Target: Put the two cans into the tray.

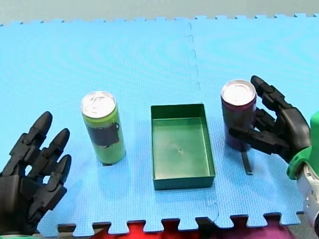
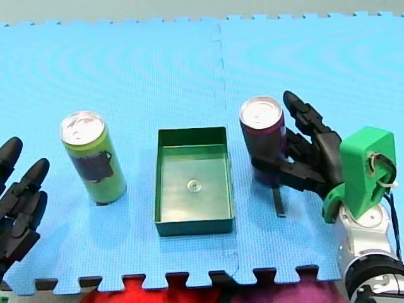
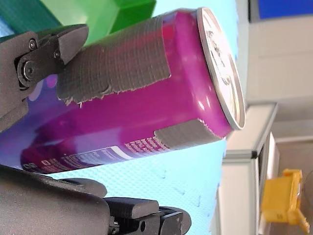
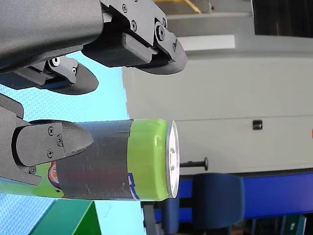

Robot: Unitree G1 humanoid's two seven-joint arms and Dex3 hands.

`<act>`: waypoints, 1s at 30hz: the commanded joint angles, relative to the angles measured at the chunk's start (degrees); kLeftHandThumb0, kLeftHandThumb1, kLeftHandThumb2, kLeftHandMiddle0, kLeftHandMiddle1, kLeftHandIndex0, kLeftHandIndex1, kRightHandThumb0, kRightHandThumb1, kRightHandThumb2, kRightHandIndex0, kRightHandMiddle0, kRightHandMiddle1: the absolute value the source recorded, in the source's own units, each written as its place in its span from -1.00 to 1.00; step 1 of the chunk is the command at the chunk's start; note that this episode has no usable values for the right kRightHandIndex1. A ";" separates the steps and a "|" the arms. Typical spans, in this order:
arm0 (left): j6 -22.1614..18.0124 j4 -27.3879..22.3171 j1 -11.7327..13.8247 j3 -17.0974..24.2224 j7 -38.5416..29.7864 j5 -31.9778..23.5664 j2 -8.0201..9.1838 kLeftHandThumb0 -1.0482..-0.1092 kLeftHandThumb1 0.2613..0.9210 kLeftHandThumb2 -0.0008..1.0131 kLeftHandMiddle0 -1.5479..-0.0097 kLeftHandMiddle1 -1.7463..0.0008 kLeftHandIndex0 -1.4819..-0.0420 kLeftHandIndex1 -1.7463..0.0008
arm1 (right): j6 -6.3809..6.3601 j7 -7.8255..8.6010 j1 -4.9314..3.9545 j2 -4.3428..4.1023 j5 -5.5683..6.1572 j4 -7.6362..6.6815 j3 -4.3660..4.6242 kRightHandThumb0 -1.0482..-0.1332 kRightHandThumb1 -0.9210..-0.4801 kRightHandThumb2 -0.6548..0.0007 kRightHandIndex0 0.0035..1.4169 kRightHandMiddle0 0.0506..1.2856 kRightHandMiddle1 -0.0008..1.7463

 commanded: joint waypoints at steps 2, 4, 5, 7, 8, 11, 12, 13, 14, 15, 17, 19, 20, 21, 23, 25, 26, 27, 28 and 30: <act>-0.29 0.01 0.00 0.18 0.16 0.14 0.21 -1.00 1.00 -0.09 0.36 0.99 0.47 0.99 | -1.91 -13.02 0.04 0.79 -4.29 -0.71 2.33 0.28 0.00 0.98 0.07 0.28 0.05; -0.46 0.17 -0.04 0.22 0.25 0.21 0.17 -1.00 1.00 -0.09 0.35 0.99 0.47 0.99 | -1.63 -24.24 0.07 1.26 -8.78 -0.88 4.98 0.62 -0.22 0.95 0.12 -0.05 0.75; -0.56 0.26 -0.06 0.24 0.30 0.25 0.14 -1.00 1.00 -0.09 0.35 0.99 0.47 0.99 | -1.38 -27.68 0.02 1.34 -10.60 -0.93 6.17 0.73 -0.35 0.93 0.22 -0.08 0.90; -0.86 0.62 -0.20 0.37 0.41 0.35 0.17 -1.00 1.00 -0.09 0.35 0.99 0.47 0.99 | -2.15 -28.79 0.02 1.21 -12.07 -0.88 7.23 0.74 -0.46 0.92 0.27 -0.10 0.97; -1.06 0.87 -0.31 0.45 0.38 0.36 0.23 -1.00 1.00 -0.08 0.35 0.99 0.47 0.99 | -3.03 -27.74 0.11 1.13 -11.83 -0.79 7.05 0.72 -0.50 0.91 0.29 -0.11 0.99; -1.66 1.52 -0.62 0.66 0.08 0.29 0.48 -1.00 1.00 -0.07 0.34 0.99 0.46 0.99 | -5.11 -24.74 0.29 1.25 -10.08 -0.49 5.66 0.70 -0.55 0.91 0.29 -0.12 1.00; -1.85 1.70 -0.72 0.70 -0.05 0.25 0.58 -1.00 1.00 -0.07 0.34 0.99 0.46 0.99 | -5.33 -24.17 0.30 1.40 -9.40 -0.41 5.08 0.70 -0.56 0.91 0.29 -0.12 1.00; -2.04 1.88 -0.81 0.74 -0.16 0.24 0.69 -1.00 1.00 -0.07 0.34 0.99 0.46 0.99 | -5.41 -23.70 0.30 1.59 -8.69 -0.34 4.49 0.70 -0.57 0.91 0.29 -0.12 1.00; -2.34 2.13 -0.91 0.79 -0.24 0.29 0.84 -1.00 1.00 -0.06 0.34 0.99 0.46 0.99 | -5.51 -23.27 0.33 1.80 -7.90 -0.32 3.86 0.70 -0.58 0.91 0.29 -0.13 1.00; -2.63 2.38 -0.99 0.84 -0.29 0.33 0.95 -1.00 1.00 -0.06 0.34 0.99 0.45 0.99 | -5.60 -23.10 0.37 1.96 -7.39 -0.29 3.48 0.70 -0.58 0.91 0.29 -0.14 1.00; -3.23 2.84 -1.07 0.93 -0.36 0.40 1.16 -1.00 1.00 -0.05 0.34 0.99 0.45 0.99 | -5.72 -22.96 0.50 2.20 -6.43 -0.31 2.85 0.70 -0.59 0.91 0.29 -0.14 1.00; -3.60 3.19 -1.15 0.98 -0.63 0.23 1.34 -1.00 1.00 -0.04 0.33 0.99 0.45 0.99 | -5.62 -22.61 0.54 2.36 -5.47 -0.33 2.19 0.71 -0.60 0.92 0.28 -0.15 1.00; -3.70 3.39 -1.24 1.03 -0.87 0.04 1.44 -1.00 1.00 -0.03 0.33 0.98 0.45 0.99 | -5.60 -22.37 0.55 2.43 -4.99 -0.35 1.85 0.71 -0.61 0.92 0.28 -0.16 1.00; -3.78 3.64 -1.37 1.10 -1.20 -0.24 1.56 -1.00 1.00 -0.03 0.33 0.98 0.45 0.99 | -5.70 -22.07 0.57 2.56 -4.43 -0.38 1.45 0.71 -0.62 0.92 0.28 -0.16 1.00; -3.92 4.12 -1.65 1.23 -1.90 -0.77 1.78 -1.00 1.00 -0.02 0.32 0.98 0.44 0.99 | -5.93 -21.42 0.63 2.86 -3.40 -0.46 0.74 0.71 -0.63 0.92 0.28 -0.17 1.00; -4.03 4.55 -1.92 1.40 -2.66 -1.25 1.98 -1.00 1.00 -0.01 0.32 0.98 0.44 0.99 | -5.95 -21.18 0.65 3.09 -2.85 -0.52 0.31 0.71 -0.64 0.92 0.29 -0.17 1.00; -4.05 4.71 -2.03 1.48 -3.08 -1.51 2.08 -1.00 1.00 0.00 0.31 0.98 0.44 0.99 | -5.94 -21.24 0.66 3.17 -2.75 -0.54 0.22 0.71 -0.64 0.92 0.29 -0.17 1.00; -4.05 4.87 -2.13 1.55 -3.52 -1.78 2.16 -1.00 1.00 0.00 0.31 0.98 0.43 0.99 | -5.95 -21.35 0.67 3.23 -2.73 -0.56 0.19 0.71 -0.65 0.92 0.29 -0.17 1.00; -4.06 5.00 -2.21 1.63 -3.90 -2.00 2.22 -1.00 1.00 0.01 0.31 0.98 0.43 0.99 | -5.98 -21.46 0.68 3.27 -2.76 -0.57 0.20 0.71 -0.65 0.93 0.29 -0.17 1.00; -4.09 5.36 -2.40 1.79 -4.69 -2.44 2.32 -1.00 1.00 0.02 0.31 0.98 0.43 0.99 | -5.92 -21.49 0.65 3.35 -2.73 -0.58 0.16 0.70 -0.66 0.93 0.30 -0.17 1.00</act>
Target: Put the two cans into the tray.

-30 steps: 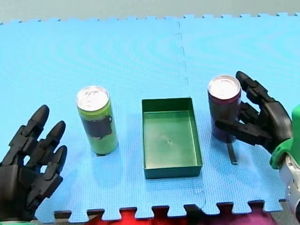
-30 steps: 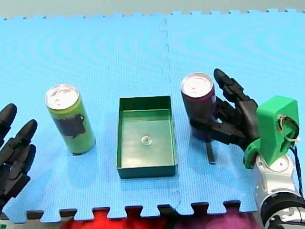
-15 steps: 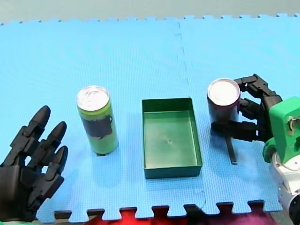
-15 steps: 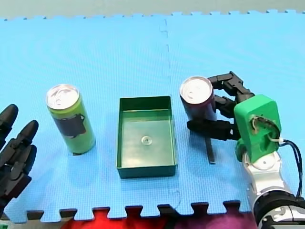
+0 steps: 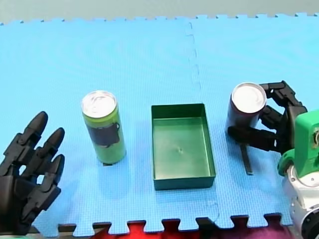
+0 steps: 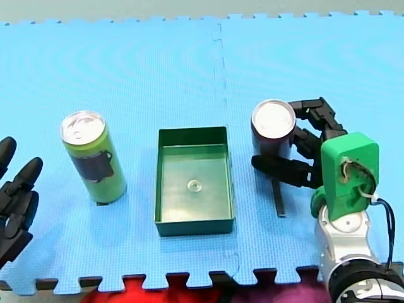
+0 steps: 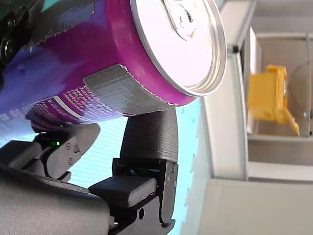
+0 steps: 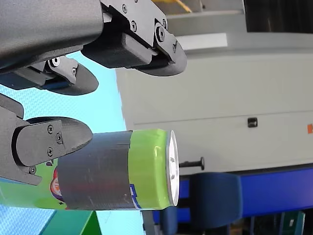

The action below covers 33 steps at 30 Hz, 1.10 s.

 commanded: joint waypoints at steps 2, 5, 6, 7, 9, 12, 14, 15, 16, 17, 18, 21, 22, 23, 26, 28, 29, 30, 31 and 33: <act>-0.43 0.72 -0.51 0.41 -1.05 -0.83 0.54 -1.00 1.00 0.03 0.31 0.98 0.43 0.99 | -0.07 0.38 -0.28 0.12 0.88 -0.23 -0.59 0.70 -0.67 0.93 0.31 -0.17 1.00; -0.74 1.34 -0.76 0.69 -1.97 -1.32 0.51 -1.00 1.00 0.05 0.31 0.98 0.43 0.99 | 2.08 3.90 -0.94 0.95 4.26 -0.43 -2.85 0.69 -0.68 0.94 0.32 -0.16 1.00; -0.83 1.49 -0.80 0.78 -2.23 -1.45 0.47 -1.00 1.00 0.05 0.31 0.98 0.43 0.99 | 2.78 5.41 -1.20 1.32 5.72 -0.66 -3.76 0.69 -0.68 0.94 0.32 -0.16 1.00; -0.91 1.62 -0.83 0.85 -2.45 -1.56 0.45 -1.00 1.00 0.05 0.31 0.98 0.43 0.99 | 3.35 6.73 -1.45 1.65 6.98 -0.93 -4.52 0.69 -0.67 0.94 0.32 -0.16 1.00; -1.03 1.90 -0.90 0.97 -2.84 -1.74 0.43 -1.00 1.00 0.06 0.31 0.98 0.42 0.99 | 4.73 9.63 -2.14 2.40 9.84 -2.00 -6.06 0.69 -0.66 0.95 0.33 -0.15 1.00; -1.12 2.20 -0.99 1.13 -3.24 -1.93 0.46 -1.00 1.00 0.07 0.31 0.98 0.42 0.99 | 7.87 11.02 -2.80 3.60 12.51 -5.24 -6.84 0.70 -0.64 0.96 0.33 -0.15 1.00; -1.17 2.64 -1.14 1.25 -3.52 -2.03 0.45 -1.00 1.00 0.08 0.31 0.98 0.42 0.99 | 11.16 9.27 -3.02 4.35 12.82 -8.18 -6.38 0.71 -0.63 0.97 0.33 -0.15 1.00; -1.15 2.84 -1.22 1.30 -3.65 -2.08 0.44 -1.00 1.00 0.08 0.31 0.98 0.42 0.99 | 12.37 8.67 -2.98 4.49 12.78 -9.26 -6.15 0.71 -0.62 0.97 0.33 -0.15 1.00; -1.11 3.03 -1.31 1.35 -3.81 -2.16 0.43 -1.00 1.00 0.09 0.31 0.98 0.42 0.99 | 13.18 8.45 -2.78 4.55 12.75 -10.19 -5.95 0.71 -0.61 0.98 0.34 -0.15 1.00; -1.06 3.20 -1.39 1.39 -3.98 -2.25 0.42 -1.00 1.00 0.09 0.31 0.98 0.42 0.99 | 13.59 8.60 -2.46 4.61 12.80 -11.01 -5.83 0.71 -0.61 0.98 0.34 -0.15 1.00; -1.04 3.31 -1.44 1.42 -4.11 -2.31 0.40 -1.00 1.00 0.09 0.31 0.98 0.42 0.99 | 13.83 8.84 -2.07 4.66 12.87 -11.76 -5.73 0.72 -0.60 0.99 0.34 -0.15 1.00; -1.09 3.55 -1.53 1.49 -4.32 -2.35 0.30 -1.00 1.00 0.10 0.31 0.99 0.42 0.99 | 14.10 9.68 -0.83 4.80 12.86 -14.34 -5.14 0.72 -0.58 0.99 0.33 -0.17 1.00; -1.12 3.60 -1.55 1.52 -4.35 -2.34 0.27 -1.00 1.00 0.10 0.31 0.99 0.42 0.99 | 14.26 9.77 -0.55 4.79 12.81 -15.02 -4.92 0.73 -0.57 1.00 0.33 -0.17 1.00; -1.18 3.66 -1.55 1.55 -4.36 -2.33 0.23 -1.00 1.00 0.10 0.31 0.99 0.42 0.99 | 14.42 9.75 -0.29 4.76 12.62 -15.77 -4.61 0.73 -0.57 1.00 0.33 -0.17 1.00; -1.46 3.75 -1.46 1.63 -4.28 -2.21 0.09 -1.00 1.00 0.11 0.31 0.99 0.42 0.99 | 14.57 9.57 0.62 4.56 11.65 -18.33 -3.29 0.75 -0.54 1.00 0.33 -0.18 1.00; -1.70 3.82 -1.41 1.69 -4.12 -2.03 0.02 -1.00 1.00 0.11 0.30 0.99 0.42 0.99 | 14.32 9.79 1.36 4.40 11.03 -20.20 -2.39 0.76 -0.53 1.00 0.32 -0.19 1.00; -1.83 3.88 -1.41 1.72 -4.02 -1.92 -0.02 -1.00 1.00 0.12 0.30 0.99 0.41 0.99 | 14.20 9.98 1.71 4.36 10.89 -21.03 -2.05 0.76 -0.53 1.00 0.32 -0.19 1.00; -1.95 3.95 -1.44 1.75 -3.92 -1.83 -0.08 -1.00 1.00 0.12 0.30 0.99 0.41 0.99 | 14.07 10.24 2.03 4.34 10.83 -21.80 -1.76 0.77 -0.52 1.00 0.32 -0.19 1.00; -2.05 4.01 -1.47 1.77 -3.83 -1.76 -0.13 -1.00 1.00 0.12 0.30 0.99 0.41 0.99 | 14.06 10.42 2.28 4.34 10.85 -22.42 -1.53 0.77 -0.52 1.00 0.32 -0.19 1.00; -2.17 4.13 -1.54 1.80 -3.78 -1.70 -0.19 -1.00 1.00 0.12 0.30 0.99 0.41 0.99 | 14.29 10.66 2.92 4.46 10.81 -24.41 -0.92 0.77 -0.51 1.00 0.32 -0.20 1.00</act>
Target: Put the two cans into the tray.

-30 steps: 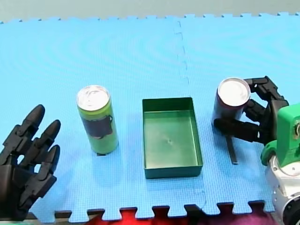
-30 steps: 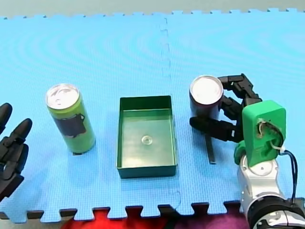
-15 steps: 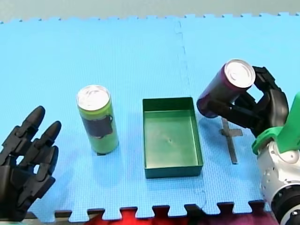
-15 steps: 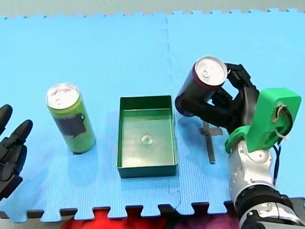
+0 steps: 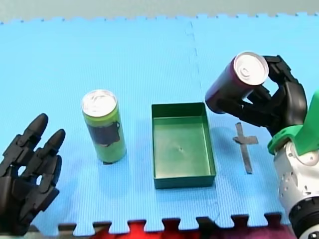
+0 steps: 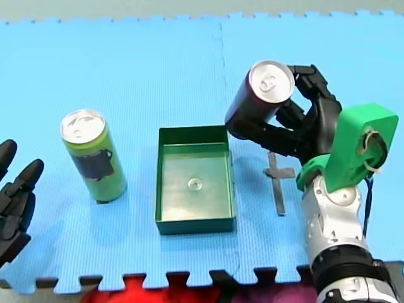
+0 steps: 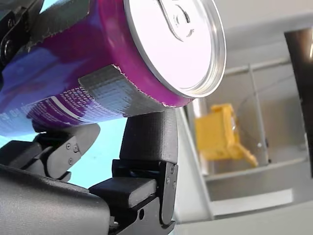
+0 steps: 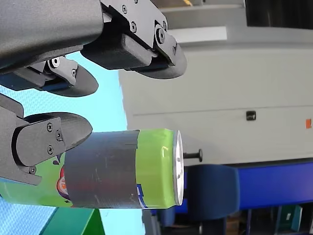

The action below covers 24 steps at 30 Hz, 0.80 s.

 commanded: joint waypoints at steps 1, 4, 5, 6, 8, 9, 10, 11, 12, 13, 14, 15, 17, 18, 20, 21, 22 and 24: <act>-0.36 0.35 -0.15 0.19 0.12 -0.13 0.10 -1.00 1.00 0.12 0.30 0.99 0.41 0.99 | -0.21 0.17 0.66 -0.16 0.07 -3.00 0.74 0.77 -0.50 1.00 0.32 -0.20 1.00; -0.48 0.61 -0.23 0.19 0.07 -0.13 0.04 -1.00 1.00 0.13 0.30 0.99 0.41 0.99 | 0.52 -0.11 1.64 0.08 -0.21 -6.25 1.74 0.77 -0.50 1.00 0.32 -0.20 1.00; -0.54 0.66 -0.23 0.18 0.09 -0.10 -0.01 -1.00 1.00 0.13 0.30 0.99 0.41 0.99 | 0.65 -0.20 1.88 0.17 -0.28 -6.96 2.01 0.77 -0.49 1.00 0.32 -0.20 1.00; -0.61 0.72 -0.23 0.18 0.13 -0.07 -0.05 -1.00 1.00 0.13 0.30 0.99 0.40 0.99 | 0.80 -0.23 2.10 0.30 -0.25 -7.57 2.23 0.77 -0.49 1.00 0.32 -0.20 1.00; -0.72 0.88 -0.27 0.20 0.19 -0.03 -0.10 -1.00 1.00 0.13 0.30 0.99 0.40 0.99 | 1.27 -0.21 2.57 0.62 -0.06 -8.80 2.62 0.77 -0.49 1.00 0.32 -0.20 1.00; -0.76 0.98 -0.31 0.20 0.21 -0.03 -0.13 -1.00 1.00 0.13 0.30 0.99 0.40 0.99 | 1.64 -0.10 2.88 0.87 0.09 -9.63 2.87 0.77 -0.49 1.00 0.32 -0.20 1.00; -0.78 1.05 -0.34 0.21 0.21 -0.04 -0.15 -1.00 1.00 0.13 0.30 0.99 0.40 0.99 | 2.02 0.02 3.16 1.10 0.21 -10.40 3.12 0.77 -0.48 1.00 0.32 -0.20 1.00; -0.80 1.11 -0.37 0.20 0.23 -0.04 -0.19 -1.00 1.00 0.13 0.30 0.99 0.40 0.99 | 2.61 0.17 3.48 1.35 0.28 -11.48 3.52 0.77 -0.48 1.00 0.32 -0.20 1.00; -0.81 1.19 -0.41 0.20 0.24 -0.04 -0.22 -1.00 1.00 0.13 0.30 0.99 0.40 0.99 | 3.25 0.25 3.78 1.54 0.26 -12.53 3.94 0.78 -0.48 1.00 0.32 -0.20 1.00; -0.80 1.29 -0.46 0.21 0.24 -0.07 -0.25 -1.00 1.00 0.13 0.30 0.99 0.40 0.99 | 4.14 0.25 4.04 1.73 0.09 -13.70 4.47 0.78 -0.48 1.00 0.32 -0.20 1.00; -0.79 1.38 -0.53 0.23 0.24 -0.09 -0.26 -1.00 1.00 0.13 0.30 0.99 0.40 0.99 | 5.10 0.19 4.26 1.87 -0.13 -14.76 4.99 0.78 -0.48 1.00 0.32 -0.20 1.00; -0.81 1.50 -0.61 0.25 0.24 -0.11 -0.28 -1.00 1.00 0.13 0.30 0.99 0.40 0.99 | 6.05 0.09 4.44 1.99 -0.39 -15.68 5.51 0.79 -0.49 1.00 0.32 -0.20 1.00; -0.90 1.70 -0.74 0.28 0.25 -0.11 -0.35 -1.00 1.00 0.14 0.29 0.99 0.40 0.99 | 7.59 -0.20 4.86 2.20 -0.80 -17.15 6.31 0.79 -0.49 1.00 0.32 -0.20 1.00; -0.96 1.76 -0.77 0.28 0.25 -0.10 -0.40 -1.00 1.00 0.14 0.29 0.99 0.40 0.99 | 8.08 -0.42 5.04 2.34 -0.98 -17.60 6.60 0.80 -0.49 0.99 0.32 -0.20 1.00; -1.06 1.77 -0.80 0.27 0.29 -0.06 -0.46 -1.00 1.00 0.14 0.29 0.99 0.40 0.99 | 8.39 -1.01 5.12 2.79 -1.48 -17.61 7.15 0.80 -0.50 0.99 0.32 -0.21 1.00; -1.11 1.75 -0.79 0.26 0.32 -0.04 -0.48 -1.00 1.00 0.14 0.29 0.99 0.39 0.99 | 8.30 -1.23 5.07 2.97 -1.68 -17.32 7.35 0.81 -0.50 0.99 0.31 -0.21 1.00; -1.16 1.72 -0.77 0.26 0.36 -0.02 -0.49 -1.00 1.00 0.14 0.29 0.99 0.39 0.99 | 8.01 -1.46 4.93 3.14 -1.90 -16.79 7.51 0.81 -0.50 0.99 0.31 -0.21 1.00; -1.25 1.69 -0.70 0.25 0.44 0.00 -0.54 -1.00 1.00 0.13 0.29 0.99 0.39 0.99 | 7.00 -1.85 4.36 3.40 -2.36 -14.95 7.74 0.81 -0.51 0.99 0.31 -0.21 1.00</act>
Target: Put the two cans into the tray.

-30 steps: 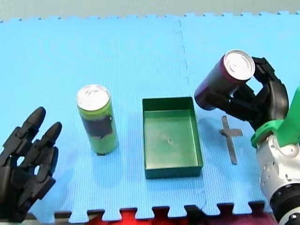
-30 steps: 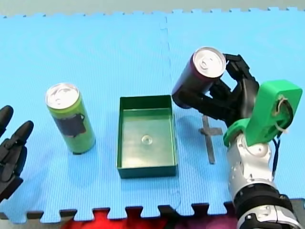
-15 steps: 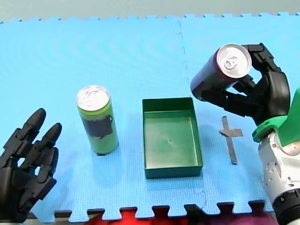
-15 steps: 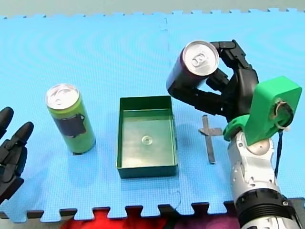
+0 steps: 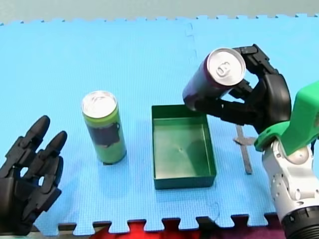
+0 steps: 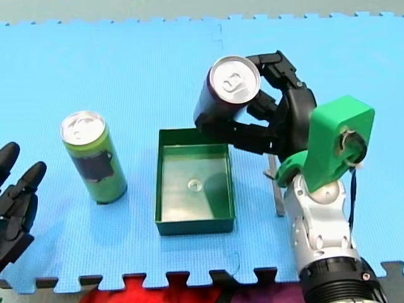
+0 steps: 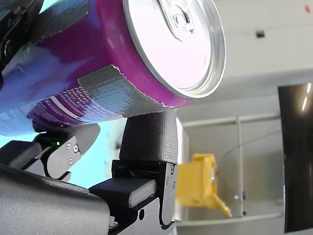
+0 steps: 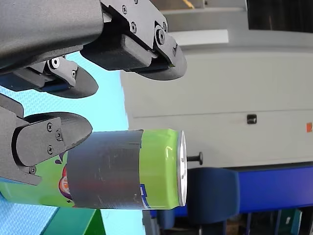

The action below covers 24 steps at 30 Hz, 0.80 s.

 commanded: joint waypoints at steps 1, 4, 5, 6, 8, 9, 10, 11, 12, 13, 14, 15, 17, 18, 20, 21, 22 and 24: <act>-0.34 0.07 -0.05 0.13 0.18 -0.07 0.05 -1.00 1.00 0.13 0.29 0.99 0.39 0.99 | -1.67 -0.39 -1.35 0.16 -0.28 2.40 0.03 0.81 -0.51 0.99 0.31 -0.21 1.00; -0.36 0.10 -0.09 0.18 0.30 -0.10 0.04 -1.00 1.00 0.13 0.29 0.99 0.39 0.99 | -2.52 -0.59 -3.78 0.17 -0.49 7.59 -0.30 0.81 -0.52 0.99 0.31 -0.21 1.00; -0.36 0.13 -0.11 0.20 0.32 -0.10 0.05 -1.00 1.00 0.13 0.29 0.99 0.39 0.99 | -2.07 -0.70 -4.52 0.19 -0.53 8.87 -0.35 0.80 -0.53 0.98 0.31 -0.21 1.00; -0.37 0.17 -0.12 0.21 0.31 -0.12 0.06 -1.00 1.00 0.13 0.29 0.99 0.39 0.99 | -0.91 -0.90 -5.26 0.27 -0.53 9.90 -0.37 0.80 -0.53 0.98 0.31 -0.21 1.00; -0.37 0.15 -0.14 0.23 0.33 -0.12 0.08 -1.00 1.00 0.13 0.29 0.99 0.39 0.99 | 1.92 -1.47 -6.67 0.38 -0.45 11.48 -0.47 0.80 -0.54 0.98 0.31 -0.21 1.00; -0.37 0.09 -0.13 0.22 0.34 -0.13 0.07 -1.00 1.00 0.13 0.29 0.99 0.39 0.99 | 3.88 -1.78 -7.51 0.42 -0.33 12.33 -0.56 0.80 -0.54 0.98 0.31 -0.21 1.00; -0.36 0.04 -0.12 0.22 0.36 -0.12 0.06 -1.00 1.00 0.13 0.29 0.99 0.39 0.99 | 5.56 -1.99 -8.29 0.43 -0.21 13.12 -0.69 0.79 -0.54 0.98 0.31 -0.21 1.00; -0.35 -0.01 -0.10 0.21 0.37 -0.12 0.03 -1.00 1.00 0.13 0.29 0.99 0.39 0.99 | 7.21 -2.11 -9.06 0.42 -0.05 13.91 -0.86 0.79 -0.54 0.98 0.31 -0.21 1.00; -0.32 -0.06 -0.10 0.19 0.39 -0.11 0.00 -1.00 1.00 0.13 0.29 0.99 0.39 0.99 | 8.88 -2.16 -9.83 0.38 0.17 14.64 -1.07 0.79 -0.54 0.98 0.31 -0.21 1.00; -0.29 -0.10 -0.08 0.17 0.39 -0.13 -0.03 -1.00 1.00 0.13 0.29 0.99 0.39 0.99 | 10.62 -2.14 -10.66 0.31 0.40 15.32 -1.29 0.80 -0.54 0.99 0.31 -0.21 1.00; -0.29 -0.12 -0.07 0.14 0.43 -0.11 -0.10 -1.00 1.00 0.13 0.29 0.99 0.39 0.99 | 12.12 -2.10 -11.49 0.13 0.53 16.04 -1.47 0.80 -0.53 0.99 0.31 -0.21 1.00; -0.30 -0.13 -0.06 0.12 0.49 -0.08 -0.16 -1.00 1.00 0.13 0.29 0.99 0.39 0.99 | 13.24 -2.07 -12.20 -0.07 0.56 16.71 -1.60 0.80 -0.53 0.99 0.31 -0.21 1.00; -0.35 -0.18 -0.02 0.07 0.64 0.03 -0.26 -1.00 1.00 0.13 0.29 0.99 0.39 0.99 | 14.29 -1.95 -13.53 -0.48 0.34 18.47 -1.74 0.80 -0.53 0.99 0.31 -0.21 1.00; -0.39 -0.24 0.03 0.04 0.73 0.11 -0.31 -1.00 1.00 0.13 0.29 0.99 0.39 0.99 | 14.34 -1.75 -14.09 -0.70 0.19 19.50 -1.79 0.80 -0.52 0.99 0.31 -0.22 1.00; -0.46 -0.34 0.09 -0.03 0.92 0.25 -0.38 -1.00 1.00 0.13 0.29 0.99 0.39 0.99 | 13.94 -1.18 -15.07 -1.12 -0.08 21.59 -1.85 0.81 -0.52 0.99 0.31 -0.22 1.00; -0.51 -0.34 0.11 -0.07 1.01 0.32 -0.42 -1.00 1.00 0.13 0.29 0.99 0.39 0.99 | 13.62 -0.90 -15.49 -1.29 -0.22 22.45 -1.89 0.81 -0.51 1.00 0.31 -0.22 1.00; -0.57 -0.33 0.13 -0.10 1.07 0.37 -0.47 -1.00 1.00 0.13 0.29 0.99 0.39 0.99 | 13.31 -0.70 -15.86 -1.43 -0.36 23.16 -1.92 0.81 -0.51 1.00 0.31 -0.23 1.00; -0.64 -0.32 0.14 -0.15 1.22 0.49 -0.54 -1.00 1.00 0.13 0.29 0.99 0.39 0.99 | 12.78 -0.55 -16.63 -1.60 -0.62 24.26 -2.03 0.81 -0.51 1.00 0.30 -0.23 1.00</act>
